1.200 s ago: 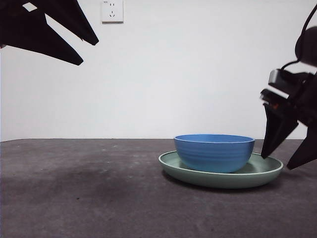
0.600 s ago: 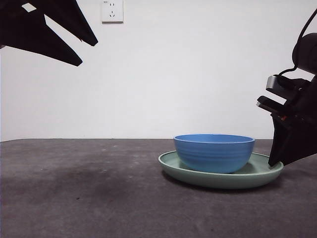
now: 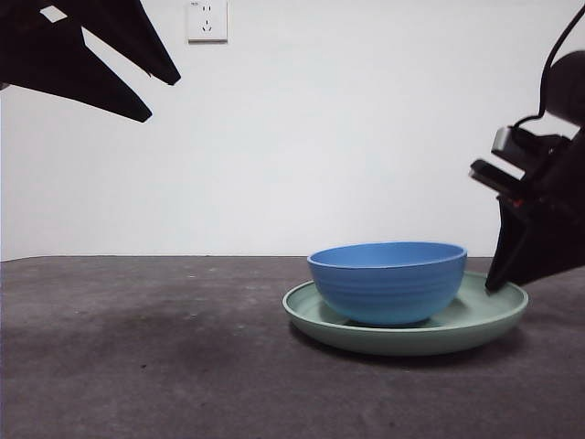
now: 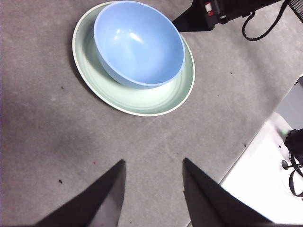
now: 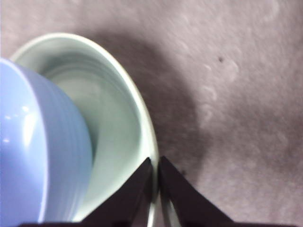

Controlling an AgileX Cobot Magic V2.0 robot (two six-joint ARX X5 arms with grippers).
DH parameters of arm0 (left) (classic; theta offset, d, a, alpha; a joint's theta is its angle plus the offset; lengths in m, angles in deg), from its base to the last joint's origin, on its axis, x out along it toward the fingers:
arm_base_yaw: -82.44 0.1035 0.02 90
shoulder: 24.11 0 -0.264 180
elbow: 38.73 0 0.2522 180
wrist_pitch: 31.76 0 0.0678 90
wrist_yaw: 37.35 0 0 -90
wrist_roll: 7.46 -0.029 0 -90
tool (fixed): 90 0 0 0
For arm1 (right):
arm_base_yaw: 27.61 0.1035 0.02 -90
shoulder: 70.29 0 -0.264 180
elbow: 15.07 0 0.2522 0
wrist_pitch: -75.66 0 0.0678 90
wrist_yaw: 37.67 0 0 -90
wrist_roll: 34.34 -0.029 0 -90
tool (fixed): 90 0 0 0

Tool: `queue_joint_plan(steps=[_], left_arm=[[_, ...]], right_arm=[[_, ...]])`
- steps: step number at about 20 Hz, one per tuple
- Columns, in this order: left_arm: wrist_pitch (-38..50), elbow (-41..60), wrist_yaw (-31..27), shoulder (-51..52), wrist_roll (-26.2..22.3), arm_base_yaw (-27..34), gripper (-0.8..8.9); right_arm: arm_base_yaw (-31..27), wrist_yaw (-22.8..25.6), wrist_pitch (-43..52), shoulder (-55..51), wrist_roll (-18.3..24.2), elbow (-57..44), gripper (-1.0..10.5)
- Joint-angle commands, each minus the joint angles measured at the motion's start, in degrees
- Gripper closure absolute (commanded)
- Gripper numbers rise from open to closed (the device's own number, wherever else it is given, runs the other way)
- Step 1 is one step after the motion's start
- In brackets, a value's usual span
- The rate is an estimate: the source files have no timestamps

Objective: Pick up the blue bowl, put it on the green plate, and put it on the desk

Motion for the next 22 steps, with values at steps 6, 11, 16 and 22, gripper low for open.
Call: queue_joint_plan(steps=[6,11,16,22], left_arm=[[0.42,-0.68,0.33,-0.22,-0.24,-0.33,6.24],[0.42,-0.68,0.33,-0.22,-0.24,-0.33,6.24],[0.42,-0.68,0.33,-0.22,-0.24,-0.33,6.24],[0.39,-0.68,0.33,-0.22,-0.28,-0.33,6.24]], right_arm=[[0.66,-3.54,1.99,-3.32,-5.33,1.14,9.3],[5.70,-3.23,7.10,-3.34,-10.23,1.14,9.3],[11.87,1.18,8.81,-2.78,-12.24,2.23,9.3],[15.98,2.91,9.01,3.76,-13.99,8.74,9.3]])
